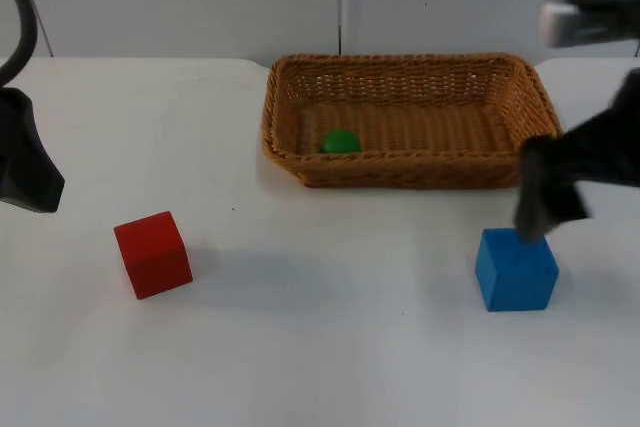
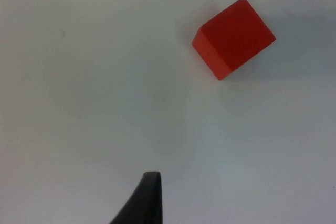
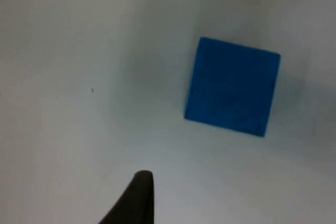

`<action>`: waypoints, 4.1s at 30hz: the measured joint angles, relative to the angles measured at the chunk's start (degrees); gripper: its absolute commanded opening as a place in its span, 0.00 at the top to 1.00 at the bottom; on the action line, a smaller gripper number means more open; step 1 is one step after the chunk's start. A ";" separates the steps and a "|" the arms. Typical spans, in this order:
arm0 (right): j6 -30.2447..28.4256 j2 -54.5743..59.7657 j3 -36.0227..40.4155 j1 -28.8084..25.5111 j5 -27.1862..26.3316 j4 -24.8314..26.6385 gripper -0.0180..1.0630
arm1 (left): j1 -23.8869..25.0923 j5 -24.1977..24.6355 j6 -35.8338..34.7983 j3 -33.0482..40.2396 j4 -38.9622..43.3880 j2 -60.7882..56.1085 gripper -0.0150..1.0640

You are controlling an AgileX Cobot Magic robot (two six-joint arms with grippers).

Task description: Place all geometric objects except the red cube into the basket.

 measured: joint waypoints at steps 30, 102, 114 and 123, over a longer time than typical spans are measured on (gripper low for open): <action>30.48 18.32 -1.51 1.45 -13.37 -22.54 0.98 | 0.00 0.12 0.00 0.00 0.00 0.00 0.01; -1.24 38.45 -44.97 -5.22 -8.55 -7.97 0.01 | 0.00 -0.11 0.00 0.00 0.39 -0.10 0.01; -3.94 20.10 -45.11 -5.22 4.15 -6.39 0.01 | 0.00 -0.11 0.00 0.00 0.39 -0.10 0.01; -14.84 12.77 -45.16 -5.22 13.48 0.31 0.01 | 0.00 -0.92 0.00 0.00 0.39 -0.10 0.01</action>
